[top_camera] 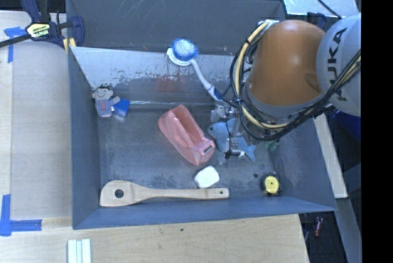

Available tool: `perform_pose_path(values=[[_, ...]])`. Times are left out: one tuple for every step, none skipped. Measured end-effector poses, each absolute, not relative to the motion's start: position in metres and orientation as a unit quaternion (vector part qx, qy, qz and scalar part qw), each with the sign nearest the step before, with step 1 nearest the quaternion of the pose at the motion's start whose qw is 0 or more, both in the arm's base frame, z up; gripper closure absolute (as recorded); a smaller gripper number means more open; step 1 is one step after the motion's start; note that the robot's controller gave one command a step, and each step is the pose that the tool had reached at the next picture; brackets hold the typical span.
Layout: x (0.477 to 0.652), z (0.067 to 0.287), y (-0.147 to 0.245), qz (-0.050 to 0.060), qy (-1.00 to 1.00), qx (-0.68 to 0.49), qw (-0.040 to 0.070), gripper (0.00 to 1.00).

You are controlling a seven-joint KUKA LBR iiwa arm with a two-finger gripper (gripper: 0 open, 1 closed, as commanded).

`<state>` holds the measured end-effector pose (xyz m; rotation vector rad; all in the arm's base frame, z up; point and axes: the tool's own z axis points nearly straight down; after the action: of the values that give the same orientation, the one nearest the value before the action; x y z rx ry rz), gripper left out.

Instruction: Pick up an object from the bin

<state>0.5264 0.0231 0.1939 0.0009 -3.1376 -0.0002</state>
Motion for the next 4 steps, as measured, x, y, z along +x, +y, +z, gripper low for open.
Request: perform_pose_path(values=[[0.528,0.197,0.023,0.000,-1.000,0.000,-0.002,0.00],[0.551,0.118,0.019,0.000,-0.997,0.072,-0.004,0.00],[0.567,0.129,0.022,0.001,-0.995,0.097,-0.006,0.00],[0.552,0.130,0.019,0.000,-0.998,0.067,-0.003,0.00]])
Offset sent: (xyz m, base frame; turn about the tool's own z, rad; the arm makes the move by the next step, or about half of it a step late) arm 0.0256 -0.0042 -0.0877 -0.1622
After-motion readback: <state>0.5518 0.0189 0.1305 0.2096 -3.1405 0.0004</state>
